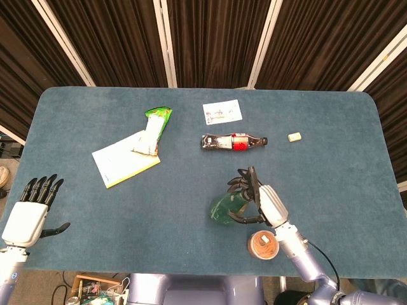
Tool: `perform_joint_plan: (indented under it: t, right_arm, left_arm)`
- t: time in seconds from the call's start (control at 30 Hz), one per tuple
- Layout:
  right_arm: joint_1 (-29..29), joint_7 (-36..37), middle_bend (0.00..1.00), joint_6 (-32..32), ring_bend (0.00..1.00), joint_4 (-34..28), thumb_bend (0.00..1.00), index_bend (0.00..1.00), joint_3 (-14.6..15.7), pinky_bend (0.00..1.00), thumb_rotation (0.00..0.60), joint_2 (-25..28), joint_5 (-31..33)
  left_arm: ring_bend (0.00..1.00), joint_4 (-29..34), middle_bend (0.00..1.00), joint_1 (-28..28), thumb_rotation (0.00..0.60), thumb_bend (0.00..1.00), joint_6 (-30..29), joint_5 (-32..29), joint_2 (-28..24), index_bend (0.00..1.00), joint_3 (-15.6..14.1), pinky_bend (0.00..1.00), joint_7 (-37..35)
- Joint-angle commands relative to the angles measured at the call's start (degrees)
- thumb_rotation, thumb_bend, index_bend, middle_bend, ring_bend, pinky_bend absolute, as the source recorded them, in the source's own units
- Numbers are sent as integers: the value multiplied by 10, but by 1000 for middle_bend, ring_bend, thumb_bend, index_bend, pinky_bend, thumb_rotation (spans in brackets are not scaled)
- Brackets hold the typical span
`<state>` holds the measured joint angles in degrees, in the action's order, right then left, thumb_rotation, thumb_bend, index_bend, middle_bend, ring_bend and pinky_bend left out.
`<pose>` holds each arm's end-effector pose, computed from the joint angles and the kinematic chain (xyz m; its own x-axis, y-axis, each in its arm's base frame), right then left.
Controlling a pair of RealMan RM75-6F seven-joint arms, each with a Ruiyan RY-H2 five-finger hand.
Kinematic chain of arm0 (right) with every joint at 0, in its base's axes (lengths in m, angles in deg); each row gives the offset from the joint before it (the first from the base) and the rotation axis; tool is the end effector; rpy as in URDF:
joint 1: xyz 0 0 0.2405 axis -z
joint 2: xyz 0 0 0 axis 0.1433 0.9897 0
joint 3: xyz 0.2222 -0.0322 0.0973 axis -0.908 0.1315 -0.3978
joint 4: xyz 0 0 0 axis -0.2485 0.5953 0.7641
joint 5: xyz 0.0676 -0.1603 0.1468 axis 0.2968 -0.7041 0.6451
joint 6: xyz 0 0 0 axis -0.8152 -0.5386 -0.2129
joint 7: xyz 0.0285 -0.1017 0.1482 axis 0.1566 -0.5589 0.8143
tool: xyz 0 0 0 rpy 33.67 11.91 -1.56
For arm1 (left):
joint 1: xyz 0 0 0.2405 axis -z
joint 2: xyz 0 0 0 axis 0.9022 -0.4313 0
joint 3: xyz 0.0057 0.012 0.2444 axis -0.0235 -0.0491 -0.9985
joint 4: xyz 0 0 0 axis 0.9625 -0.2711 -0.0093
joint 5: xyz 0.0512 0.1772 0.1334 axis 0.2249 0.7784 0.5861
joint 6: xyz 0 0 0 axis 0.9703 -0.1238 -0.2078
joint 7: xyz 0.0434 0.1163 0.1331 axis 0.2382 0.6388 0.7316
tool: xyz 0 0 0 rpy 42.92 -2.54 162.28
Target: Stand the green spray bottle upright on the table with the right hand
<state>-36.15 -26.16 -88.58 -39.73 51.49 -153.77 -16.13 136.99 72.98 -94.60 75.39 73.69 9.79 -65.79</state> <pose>-0.1287 -0.2920 -0.0111 -0.2181 -0.3280 0.9192 -0.8640 -0.3731 -0.3382 -0.3012 0.2277 0.0932 0.5627 0.0388 0.8258 0.8215 -0.1382 -0.5532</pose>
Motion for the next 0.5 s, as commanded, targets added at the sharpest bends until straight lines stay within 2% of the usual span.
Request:
perform_joint_plan:
  t: [0.03,0.33,0.5]
  right_arm:
    - [2,-4,298,-1,92,13,394,1000,6,396,600,-10,-6]
    - [2,-5,292,-3,85,25,381,997,8,396,600,-22,-12]
    - [3,-5,284,-2,78,28,344,930,12,395,600,-28,-14]
  left_arm:
    - [0,0,0,0,600,12,0,0,0,0,0,47,0]
    - [0,-1,0,-2,600,12,-1,-1,-1,0,0,47,-2]
    - [0,0,0,-2,600,11,-1,0,-1,0,-1,47,0]
